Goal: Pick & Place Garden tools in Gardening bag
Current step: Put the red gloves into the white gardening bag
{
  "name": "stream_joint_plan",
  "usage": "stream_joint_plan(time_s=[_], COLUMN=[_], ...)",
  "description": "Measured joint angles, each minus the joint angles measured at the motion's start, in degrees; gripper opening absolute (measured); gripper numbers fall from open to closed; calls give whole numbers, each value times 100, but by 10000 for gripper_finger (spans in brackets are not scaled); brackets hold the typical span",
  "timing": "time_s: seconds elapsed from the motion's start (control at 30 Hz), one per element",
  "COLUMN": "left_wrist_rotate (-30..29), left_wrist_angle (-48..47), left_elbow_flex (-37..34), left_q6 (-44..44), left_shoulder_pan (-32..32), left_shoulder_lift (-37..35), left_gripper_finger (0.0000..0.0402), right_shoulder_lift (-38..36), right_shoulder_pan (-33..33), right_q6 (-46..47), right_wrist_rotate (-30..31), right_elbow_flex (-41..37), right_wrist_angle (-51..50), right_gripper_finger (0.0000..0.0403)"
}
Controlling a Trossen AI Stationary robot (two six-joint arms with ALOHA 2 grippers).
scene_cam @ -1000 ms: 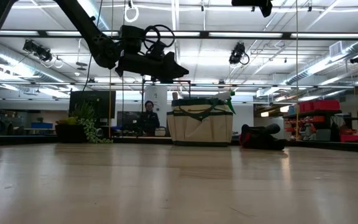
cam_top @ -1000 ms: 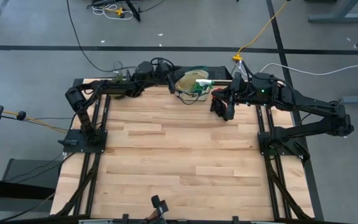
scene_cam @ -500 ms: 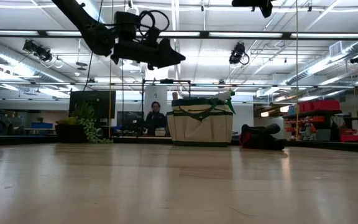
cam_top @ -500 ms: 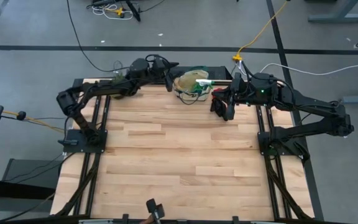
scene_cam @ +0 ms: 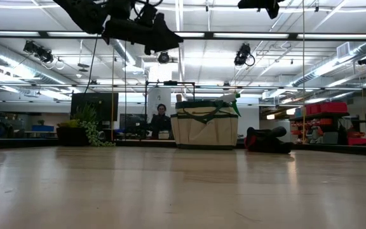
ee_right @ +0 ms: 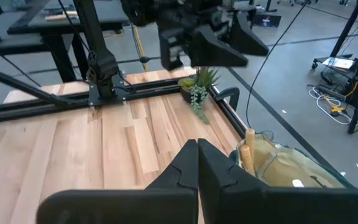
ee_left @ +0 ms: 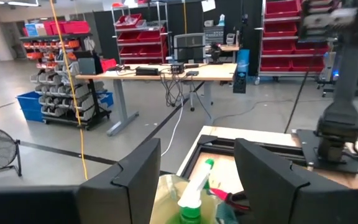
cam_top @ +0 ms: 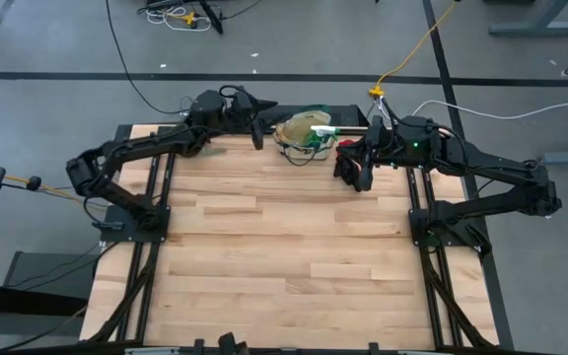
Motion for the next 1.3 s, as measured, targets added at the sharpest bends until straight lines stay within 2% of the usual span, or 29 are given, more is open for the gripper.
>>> stream_joint_plan(time_s=[0.13, 0.37, 0.73, 1.0, 1.3], left_wrist_rotate=[1, 1, -115, -522, -1006], left_wrist_angle=[-232, -657, -882, -965, -964], left_elbow_flex=[0, 0, 0, 0, 0], left_q6=[6, -1, -55, -52, -6], left_shoulder_pan=[-80, -237, -534, -1004, -1391], left_shoulder_lift=[-288, -777, -1134, -1134, -1134], left_gripper_finger=[211, 211, 211, 211, 211], right_shoulder_lift=[0, 0, -2, -2, -2], right_shoulder_pan=[1, -1, -4, -10, -10], right_q6=[-57, 211, 526, 962, 1154], right_wrist_rotate=[114, 763, 816, 1384, 1385], right_elbow_flex=[0, 0, 0, 0, 0], right_wrist_angle=[-158, -422, -757, -1276, -1801], right_gripper_finger=[0, 13, 50, 92, 159])
